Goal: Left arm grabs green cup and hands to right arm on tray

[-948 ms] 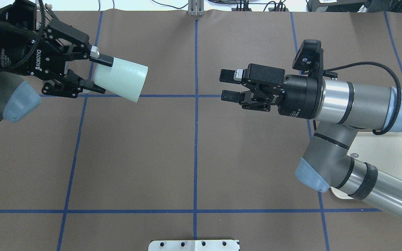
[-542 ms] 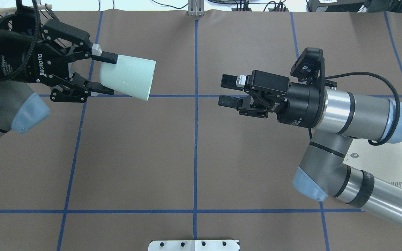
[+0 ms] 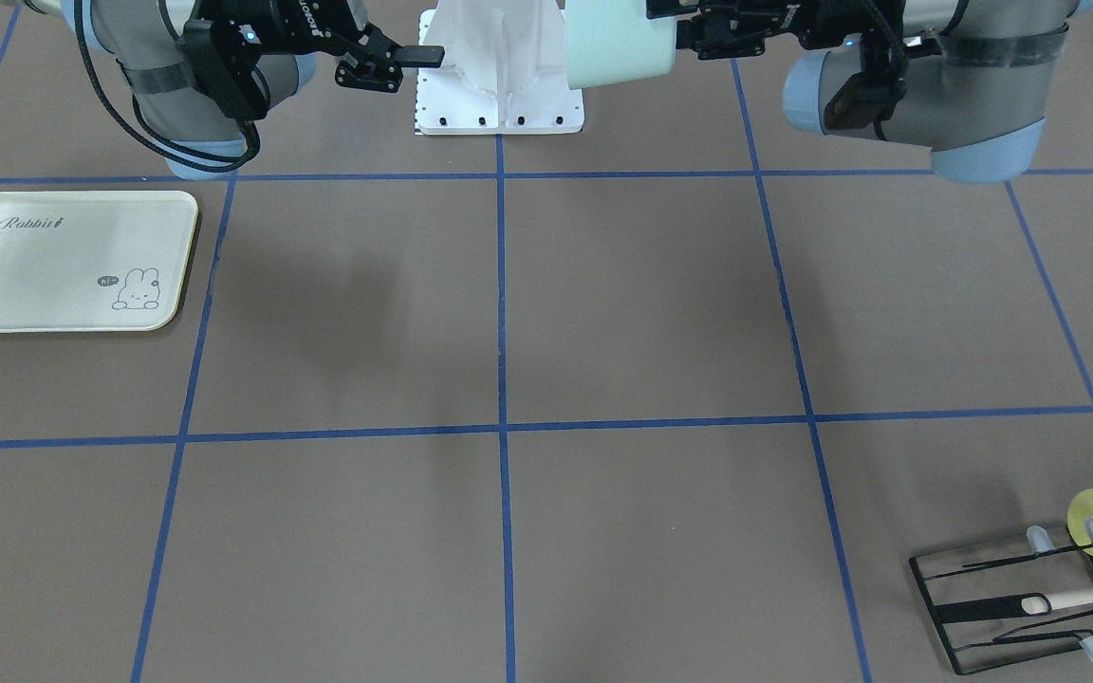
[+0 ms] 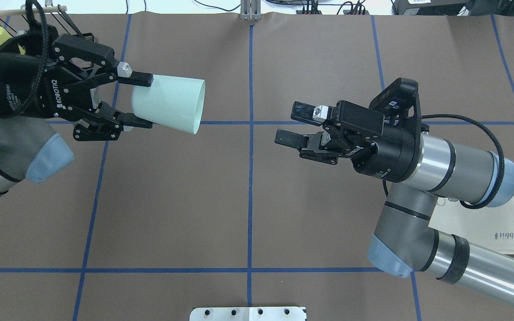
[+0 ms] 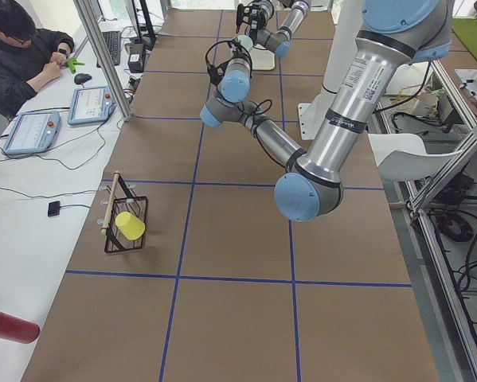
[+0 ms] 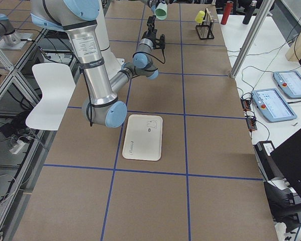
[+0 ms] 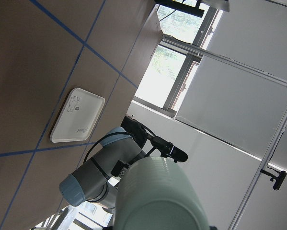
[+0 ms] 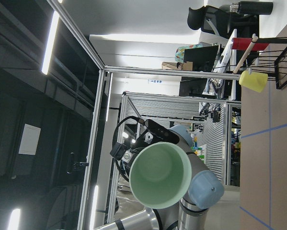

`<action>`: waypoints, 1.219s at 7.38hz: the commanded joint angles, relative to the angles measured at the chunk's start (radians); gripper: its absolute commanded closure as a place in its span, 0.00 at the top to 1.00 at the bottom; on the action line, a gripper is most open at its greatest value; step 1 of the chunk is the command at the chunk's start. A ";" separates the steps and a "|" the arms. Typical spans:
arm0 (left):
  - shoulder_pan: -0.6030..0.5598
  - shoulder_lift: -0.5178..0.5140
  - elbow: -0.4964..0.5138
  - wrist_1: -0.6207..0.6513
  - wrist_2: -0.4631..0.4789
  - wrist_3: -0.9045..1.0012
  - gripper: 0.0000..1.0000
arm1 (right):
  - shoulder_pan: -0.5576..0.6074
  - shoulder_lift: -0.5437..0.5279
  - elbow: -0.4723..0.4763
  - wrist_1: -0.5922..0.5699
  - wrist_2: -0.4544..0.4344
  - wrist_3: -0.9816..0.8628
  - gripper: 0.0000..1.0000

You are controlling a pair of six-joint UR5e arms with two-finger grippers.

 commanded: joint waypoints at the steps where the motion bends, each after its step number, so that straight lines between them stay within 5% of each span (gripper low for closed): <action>1: 0.018 0.000 -0.006 0.002 0.001 0.001 0.00 | -0.026 0.010 0.002 -0.076 -0.005 0.097 0.96; 4: 0.029 0.000 -0.004 0.005 0.001 0.006 0.00 | -0.048 0.040 0.053 -0.186 -0.005 0.355 0.96; 9: 0.072 -0.005 -0.012 0.008 -0.001 0.009 0.00 | -0.050 0.097 0.061 -0.236 -0.079 0.368 0.96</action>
